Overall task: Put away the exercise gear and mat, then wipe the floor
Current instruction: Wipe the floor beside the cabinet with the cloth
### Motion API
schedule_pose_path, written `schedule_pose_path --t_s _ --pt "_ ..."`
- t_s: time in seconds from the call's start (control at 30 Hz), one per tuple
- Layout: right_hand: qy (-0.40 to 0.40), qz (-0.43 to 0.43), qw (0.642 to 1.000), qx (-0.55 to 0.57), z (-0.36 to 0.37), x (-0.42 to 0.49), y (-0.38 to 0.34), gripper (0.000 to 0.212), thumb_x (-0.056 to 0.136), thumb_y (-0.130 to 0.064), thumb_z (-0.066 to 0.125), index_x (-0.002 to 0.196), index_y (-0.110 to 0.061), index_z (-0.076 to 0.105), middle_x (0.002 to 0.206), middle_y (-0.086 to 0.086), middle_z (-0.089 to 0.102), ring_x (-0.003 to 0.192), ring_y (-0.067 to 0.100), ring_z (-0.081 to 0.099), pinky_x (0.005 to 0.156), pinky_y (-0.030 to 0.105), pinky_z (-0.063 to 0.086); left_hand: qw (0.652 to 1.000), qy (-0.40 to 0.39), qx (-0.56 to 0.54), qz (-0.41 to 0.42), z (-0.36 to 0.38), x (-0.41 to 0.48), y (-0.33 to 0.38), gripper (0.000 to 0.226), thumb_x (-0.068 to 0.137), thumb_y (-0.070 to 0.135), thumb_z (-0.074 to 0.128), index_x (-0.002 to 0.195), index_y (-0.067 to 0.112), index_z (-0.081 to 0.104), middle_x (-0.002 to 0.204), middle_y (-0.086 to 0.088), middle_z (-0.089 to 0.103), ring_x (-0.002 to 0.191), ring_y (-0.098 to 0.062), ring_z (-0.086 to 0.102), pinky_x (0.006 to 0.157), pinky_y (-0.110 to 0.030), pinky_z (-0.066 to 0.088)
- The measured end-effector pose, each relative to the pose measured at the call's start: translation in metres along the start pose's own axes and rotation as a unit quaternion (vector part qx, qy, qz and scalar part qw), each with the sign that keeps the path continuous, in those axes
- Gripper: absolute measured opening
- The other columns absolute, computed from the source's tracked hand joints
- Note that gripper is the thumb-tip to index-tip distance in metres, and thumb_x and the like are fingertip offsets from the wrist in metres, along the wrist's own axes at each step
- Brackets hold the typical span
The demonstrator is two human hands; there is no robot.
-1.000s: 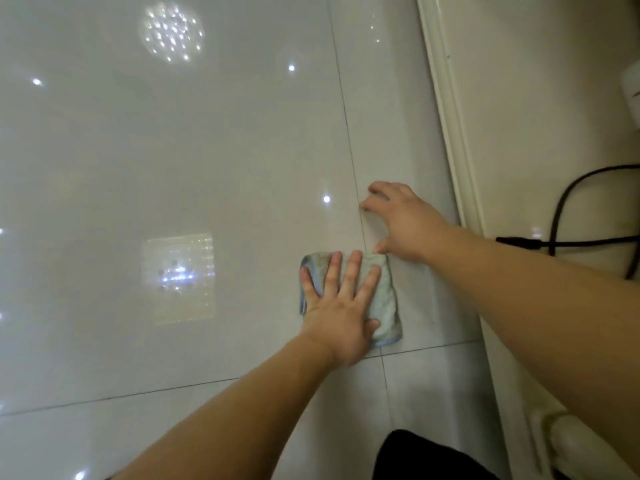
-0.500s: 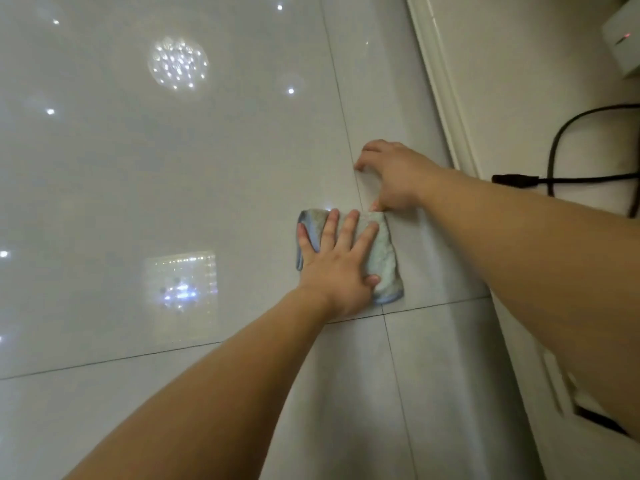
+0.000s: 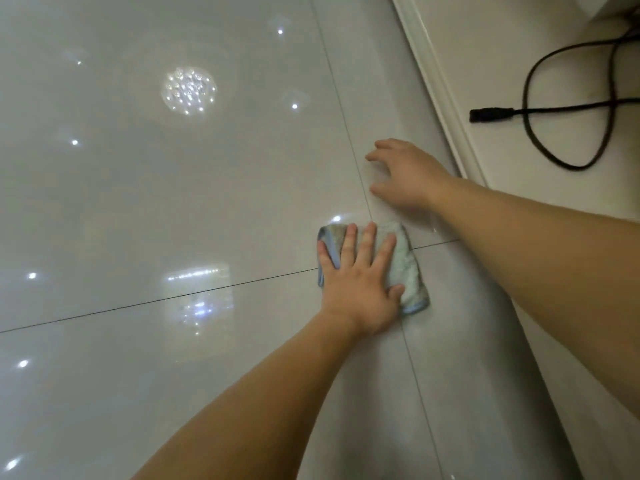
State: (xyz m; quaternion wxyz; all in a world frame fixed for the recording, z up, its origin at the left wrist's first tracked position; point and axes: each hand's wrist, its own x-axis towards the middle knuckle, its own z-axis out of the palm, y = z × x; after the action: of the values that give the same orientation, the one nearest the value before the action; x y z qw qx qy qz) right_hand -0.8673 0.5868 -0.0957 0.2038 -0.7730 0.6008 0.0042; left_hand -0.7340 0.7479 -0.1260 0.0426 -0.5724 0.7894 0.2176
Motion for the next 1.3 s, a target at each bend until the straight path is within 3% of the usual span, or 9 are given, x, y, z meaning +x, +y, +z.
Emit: schedule_pose_path --t_s 0.2,0.5,0.7,0.9,1.1,1.3 --pt "-0.004 0.001 1.000 -0.006 -0.008 -0.012 -0.011 0.062 0.087 -0.035 0.064 0.143 -0.022 0.044 0.158 0.002 0.027 0.145 0.021 0.023 0.116 0.033 0.021 0.999 0.033 -0.003 0.007 0.004 -0.019 -0.020 0.061 0.101 0.056 0.018 0.157 0.038 0.001 0.165 0.003 -0.012 0.150 -0.022 -0.019 0.114 -0.059 -0.019" --pt "-0.057 -0.077 0.994 -0.061 0.009 -0.014 -0.069 0.064 0.085 -0.037 0.067 0.143 -0.022 0.044 0.156 0.002 0.030 0.143 0.021 0.027 0.115 0.033 0.025 0.997 0.066 0.015 -0.029 0.008 -0.067 -0.089 0.063 0.098 0.061 0.022 0.155 0.042 0.005 0.166 0.005 -0.003 0.152 -0.021 -0.010 0.116 -0.057 -0.015" --pt "-0.096 -0.151 0.981 -0.079 0.028 -0.010 -0.132 0.067 0.085 -0.037 0.067 0.145 -0.023 0.041 0.158 0.001 0.028 0.144 0.020 0.026 0.115 0.032 0.024 0.997 0.062 0.011 -0.052 0.000 -0.105 -0.150 0.067 0.092 0.064 0.013 0.155 0.042 0.007 0.166 0.007 -0.002 0.152 -0.019 -0.008 0.118 -0.058 -0.008" --pt "-0.119 -0.213 0.964 -0.104 0.046 -0.004 -0.189 0.068 0.088 -0.039 0.065 0.148 -0.023 0.036 0.159 0.000 0.024 0.145 0.019 0.022 0.115 0.031 0.022 0.996 0.068 0.014 -0.049 -0.010 -0.142 -0.227 0.066 0.094 0.065 0.016 0.155 0.043 0.008 0.166 0.007 0.001 0.152 -0.017 -0.005 0.119 -0.054 -0.011" --pt "-0.129 -0.240 0.957 -0.097 0.062 0.000 -0.242 0.068 0.088 -0.037 0.065 0.148 -0.022 0.036 0.158 -0.001 0.025 0.144 0.019 0.024 0.113 0.032 0.025 0.996 0.074 0.025 -0.049 -0.020 -0.175 -0.299 0.063 0.096 0.062 0.021 0.155 0.044 0.010 0.165 0.010 0.005 0.152 -0.015 -0.003 0.119 -0.055 -0.005" --pt "-0.131 -0.260 0.953 -0.079 0.081 0.014 -0.293 0.068 0.088 -0.036 0.065 0.148 -0.022 0.036 0.158 -0.001 0.025 0.144 0.018 0.025 0.113 0.029 0.024 0.994 0.075 0.022 -0.074 -0.027 -0.209 -0.364 0.063 0.095 0.063 0.020 0.155 0.045 0.008 0.165 0.012 0.002 0.152 -0.012 -0.006 0.118 -0.051 -0.008"
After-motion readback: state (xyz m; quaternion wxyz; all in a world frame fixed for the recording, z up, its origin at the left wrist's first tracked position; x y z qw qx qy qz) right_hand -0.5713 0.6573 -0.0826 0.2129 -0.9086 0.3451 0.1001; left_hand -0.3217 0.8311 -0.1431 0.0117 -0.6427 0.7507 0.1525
